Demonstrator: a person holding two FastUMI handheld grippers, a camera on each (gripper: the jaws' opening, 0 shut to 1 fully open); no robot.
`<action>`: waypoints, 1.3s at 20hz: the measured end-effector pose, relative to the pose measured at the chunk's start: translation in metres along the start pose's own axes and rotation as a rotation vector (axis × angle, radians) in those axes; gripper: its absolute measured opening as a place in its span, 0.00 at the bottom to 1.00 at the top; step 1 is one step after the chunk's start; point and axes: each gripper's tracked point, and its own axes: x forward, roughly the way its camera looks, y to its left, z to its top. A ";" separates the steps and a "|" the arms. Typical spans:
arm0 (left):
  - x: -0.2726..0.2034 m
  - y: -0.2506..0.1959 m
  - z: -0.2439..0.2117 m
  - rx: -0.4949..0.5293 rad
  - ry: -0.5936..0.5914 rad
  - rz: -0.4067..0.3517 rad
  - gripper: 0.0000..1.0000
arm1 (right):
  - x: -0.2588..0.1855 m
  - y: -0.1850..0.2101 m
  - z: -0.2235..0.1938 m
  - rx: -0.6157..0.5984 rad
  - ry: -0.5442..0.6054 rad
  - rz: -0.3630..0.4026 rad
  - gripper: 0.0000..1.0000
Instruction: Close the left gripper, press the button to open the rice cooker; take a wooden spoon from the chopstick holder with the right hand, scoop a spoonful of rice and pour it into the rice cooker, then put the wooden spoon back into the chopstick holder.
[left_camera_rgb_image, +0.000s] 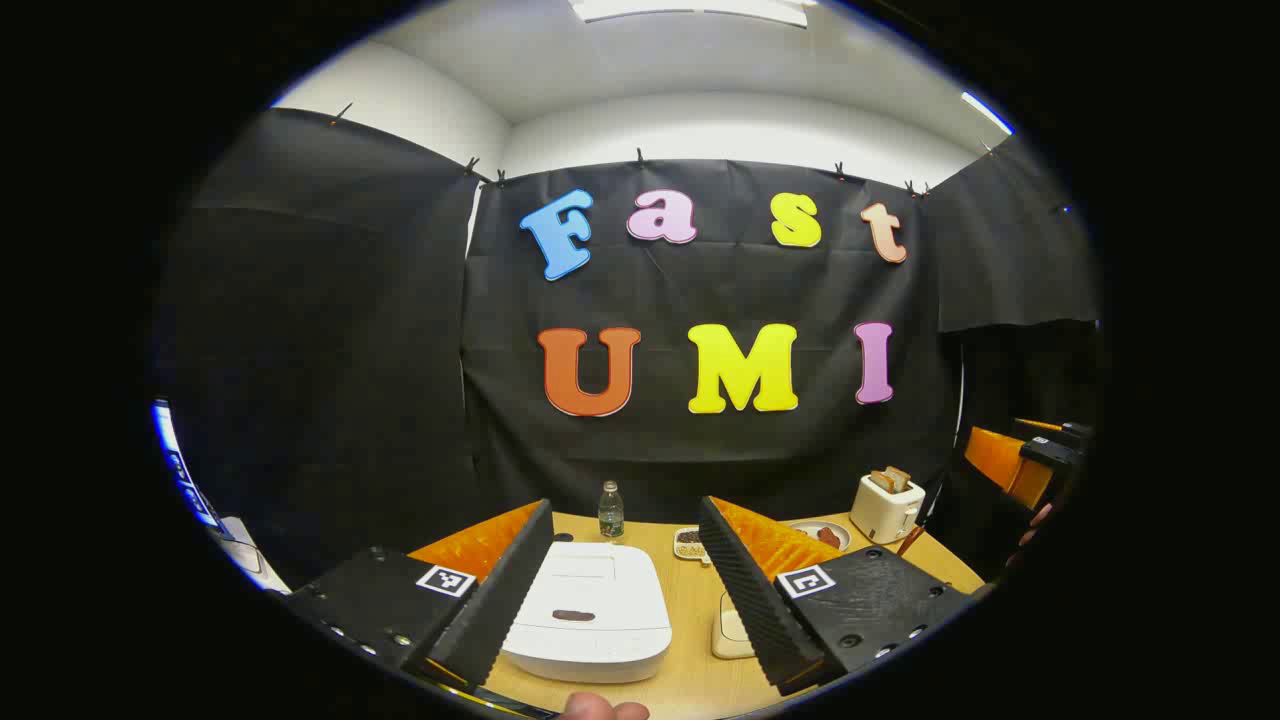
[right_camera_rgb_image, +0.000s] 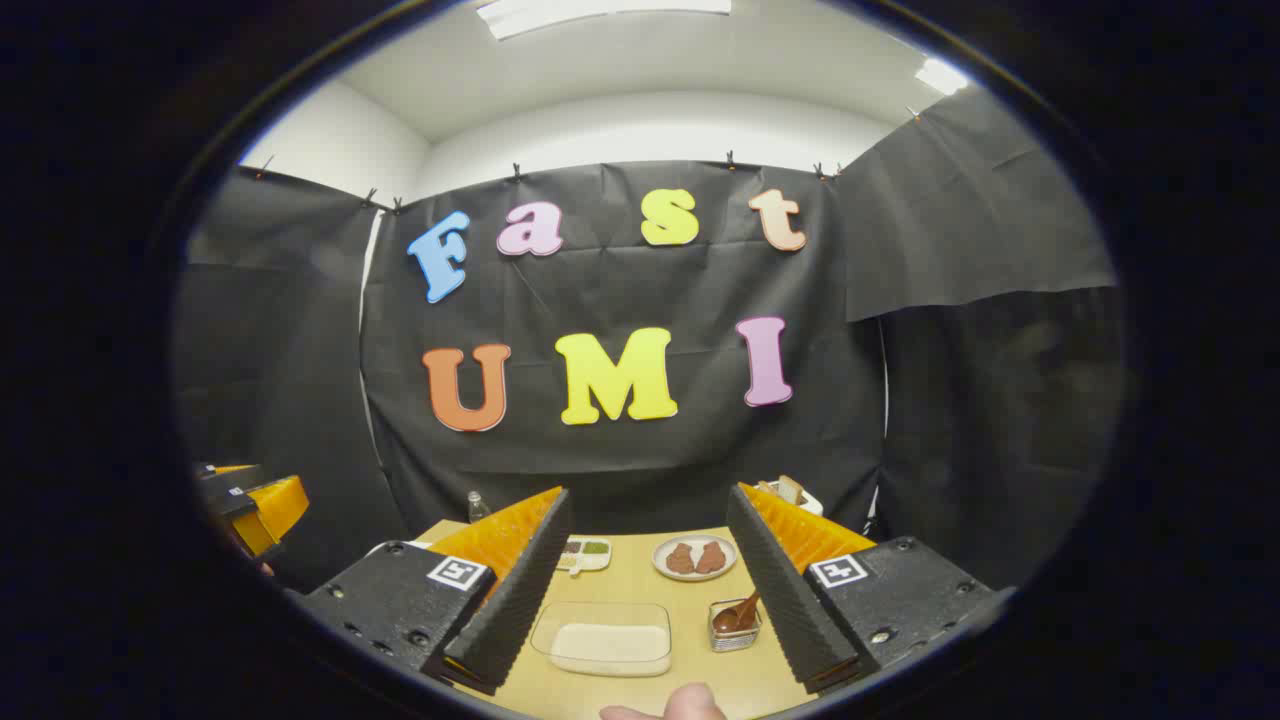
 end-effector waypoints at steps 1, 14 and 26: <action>0.000 0.000 0.000 0.000 -0.001 -0.001 0.94 | 0.000 -0.001 -0.001 -0.001 0.000 -0.002 1.00; 0.002 0.003 -0.002 0.003 -0.001 0.000 0.94 | 0.002 0.002 -0.003 -0.010 0.004 0.008 0.96; 0.008 0.005 -0.022 -0.008 0.058 0.016 0.94 | 0.012 -0.005 -0.008 -0.024 0.022 0.013 0.96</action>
